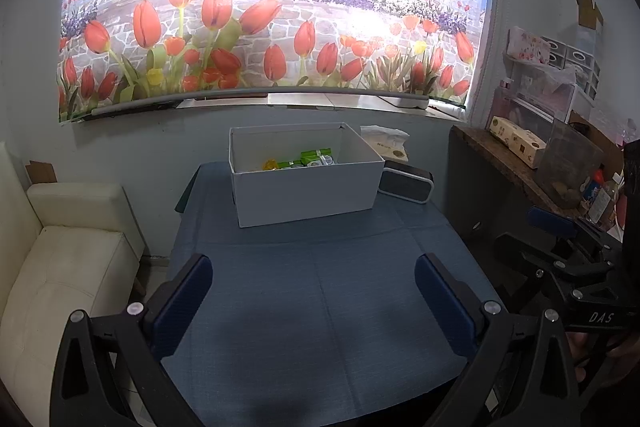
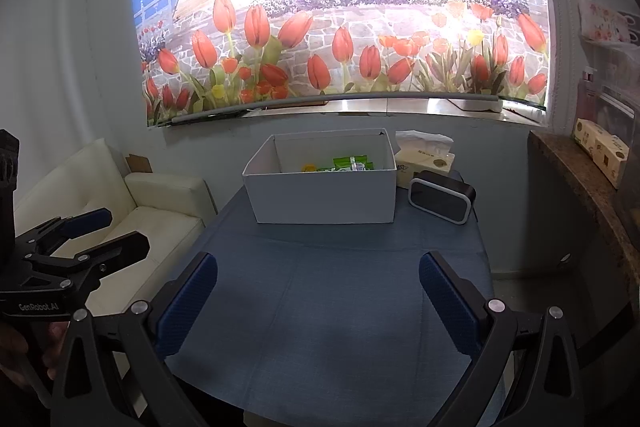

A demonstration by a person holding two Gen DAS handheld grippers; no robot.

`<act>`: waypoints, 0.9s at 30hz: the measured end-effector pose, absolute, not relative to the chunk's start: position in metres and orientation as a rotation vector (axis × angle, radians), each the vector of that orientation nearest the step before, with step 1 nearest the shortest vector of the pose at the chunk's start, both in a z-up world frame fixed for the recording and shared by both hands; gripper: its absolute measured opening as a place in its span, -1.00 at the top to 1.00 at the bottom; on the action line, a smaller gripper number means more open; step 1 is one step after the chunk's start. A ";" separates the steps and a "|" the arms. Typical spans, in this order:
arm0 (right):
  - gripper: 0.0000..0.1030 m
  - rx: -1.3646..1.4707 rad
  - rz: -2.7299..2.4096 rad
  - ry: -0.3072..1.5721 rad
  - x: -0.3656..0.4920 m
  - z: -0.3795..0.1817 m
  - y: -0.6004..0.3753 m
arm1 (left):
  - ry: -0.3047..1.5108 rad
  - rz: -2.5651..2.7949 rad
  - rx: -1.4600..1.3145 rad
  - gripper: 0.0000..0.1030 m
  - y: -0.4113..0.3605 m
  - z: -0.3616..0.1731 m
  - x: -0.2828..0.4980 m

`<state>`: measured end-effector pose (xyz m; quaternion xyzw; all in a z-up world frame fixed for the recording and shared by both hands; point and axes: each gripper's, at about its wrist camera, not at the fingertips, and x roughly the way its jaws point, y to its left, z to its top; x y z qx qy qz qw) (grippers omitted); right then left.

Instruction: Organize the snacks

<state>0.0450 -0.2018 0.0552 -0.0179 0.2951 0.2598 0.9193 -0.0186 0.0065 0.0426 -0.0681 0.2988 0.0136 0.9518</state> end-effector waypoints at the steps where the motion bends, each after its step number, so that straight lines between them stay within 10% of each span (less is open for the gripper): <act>1: -1.00 -0.038 0.535 0.607 0.045 0.055 -0.201 | 0.608 0.026 -0.139 -1.00 0.007 0.043 -0.018; 27: -1.00 -0.041 0.540 0.603 0.042 0.056 -0.202 | 0.611 0.014 -0.139 -1.00 0.006 0.041 -0.020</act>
